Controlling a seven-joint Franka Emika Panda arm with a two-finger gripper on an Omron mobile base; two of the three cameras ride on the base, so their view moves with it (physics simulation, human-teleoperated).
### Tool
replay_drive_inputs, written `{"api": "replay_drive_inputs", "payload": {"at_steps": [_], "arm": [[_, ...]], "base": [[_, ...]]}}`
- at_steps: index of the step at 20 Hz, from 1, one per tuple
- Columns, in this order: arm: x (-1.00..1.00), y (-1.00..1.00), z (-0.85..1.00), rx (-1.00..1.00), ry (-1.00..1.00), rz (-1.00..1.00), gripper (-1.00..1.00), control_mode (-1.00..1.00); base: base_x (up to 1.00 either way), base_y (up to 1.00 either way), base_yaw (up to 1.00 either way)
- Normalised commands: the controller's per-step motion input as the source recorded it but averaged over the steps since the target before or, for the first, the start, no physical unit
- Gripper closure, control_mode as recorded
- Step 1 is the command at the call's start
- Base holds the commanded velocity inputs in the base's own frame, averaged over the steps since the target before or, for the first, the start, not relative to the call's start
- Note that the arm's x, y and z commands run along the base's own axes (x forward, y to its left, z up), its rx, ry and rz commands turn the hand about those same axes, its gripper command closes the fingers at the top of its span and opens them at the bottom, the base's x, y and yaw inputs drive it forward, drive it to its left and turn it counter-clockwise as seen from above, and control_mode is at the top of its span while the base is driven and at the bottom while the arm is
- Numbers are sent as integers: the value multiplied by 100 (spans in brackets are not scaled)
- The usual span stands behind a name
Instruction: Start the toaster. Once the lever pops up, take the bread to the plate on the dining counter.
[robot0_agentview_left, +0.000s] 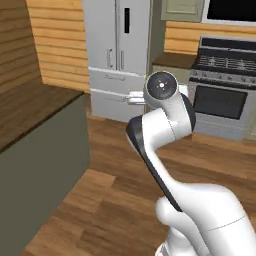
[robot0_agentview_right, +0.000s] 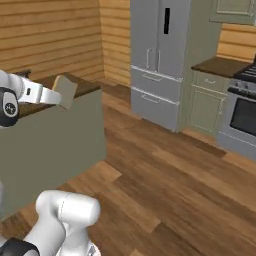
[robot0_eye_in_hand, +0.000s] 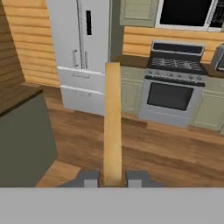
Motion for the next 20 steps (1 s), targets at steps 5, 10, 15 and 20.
{"api": "replay_drive_inputs", "payload": {"at_steps": [5,10,15,20], "arm": [[0,0,0,0,0,0,100,100],[0,0,0,0,0,0,100,100],[0,0,0,0,0,0,100,100],[0,0,0,0,0,0,100,100]], "base": [[0,0,92],[27,0,80],[65,-2,72],[94,-10,57]]}}
